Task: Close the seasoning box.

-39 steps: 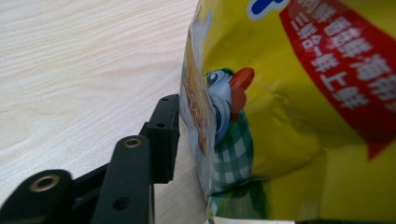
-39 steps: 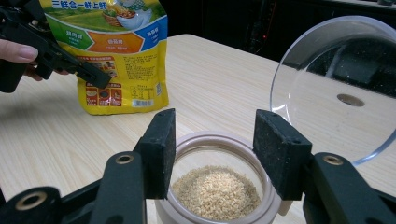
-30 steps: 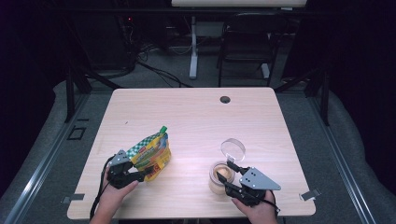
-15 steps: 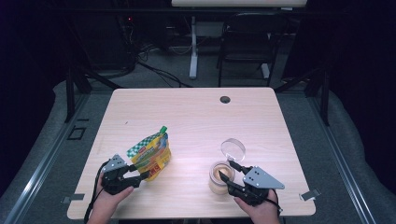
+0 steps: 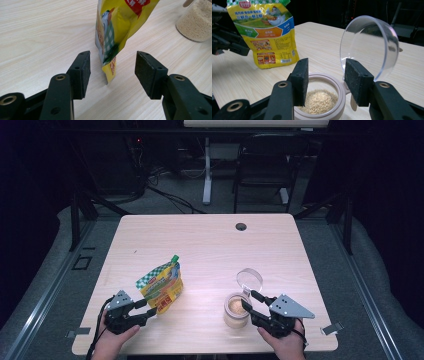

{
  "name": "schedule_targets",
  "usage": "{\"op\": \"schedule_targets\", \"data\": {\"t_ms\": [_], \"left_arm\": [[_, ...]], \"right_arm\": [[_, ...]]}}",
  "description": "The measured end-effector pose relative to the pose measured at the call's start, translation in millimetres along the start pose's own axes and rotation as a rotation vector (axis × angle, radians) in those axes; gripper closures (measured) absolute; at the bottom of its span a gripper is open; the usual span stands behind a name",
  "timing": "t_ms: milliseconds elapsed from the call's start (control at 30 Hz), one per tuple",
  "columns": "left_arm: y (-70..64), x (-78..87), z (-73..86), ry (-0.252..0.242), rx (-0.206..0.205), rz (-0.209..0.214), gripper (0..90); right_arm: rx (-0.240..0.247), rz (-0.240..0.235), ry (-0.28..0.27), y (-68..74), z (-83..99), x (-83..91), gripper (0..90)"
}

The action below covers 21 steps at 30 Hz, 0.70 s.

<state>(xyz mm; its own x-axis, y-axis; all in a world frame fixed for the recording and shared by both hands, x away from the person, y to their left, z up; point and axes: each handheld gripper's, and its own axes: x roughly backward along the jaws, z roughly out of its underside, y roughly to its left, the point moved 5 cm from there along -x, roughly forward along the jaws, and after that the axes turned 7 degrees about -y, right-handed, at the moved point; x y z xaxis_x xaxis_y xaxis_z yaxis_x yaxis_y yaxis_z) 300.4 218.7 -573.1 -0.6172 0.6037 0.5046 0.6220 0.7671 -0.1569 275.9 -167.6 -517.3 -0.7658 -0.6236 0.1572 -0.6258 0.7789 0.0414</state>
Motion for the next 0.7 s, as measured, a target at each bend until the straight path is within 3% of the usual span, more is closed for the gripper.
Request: {"op": "schedule_targets", "data": {"t_ms": [700], "left_arm": [[6.9, 9.7, -0.6, -0.024, 0.013, -0.032, 46.7]], "right_arm": [[-0.046, 0.08, 0.03, -26.1, -5.6, 15.8, 58.3]]}}
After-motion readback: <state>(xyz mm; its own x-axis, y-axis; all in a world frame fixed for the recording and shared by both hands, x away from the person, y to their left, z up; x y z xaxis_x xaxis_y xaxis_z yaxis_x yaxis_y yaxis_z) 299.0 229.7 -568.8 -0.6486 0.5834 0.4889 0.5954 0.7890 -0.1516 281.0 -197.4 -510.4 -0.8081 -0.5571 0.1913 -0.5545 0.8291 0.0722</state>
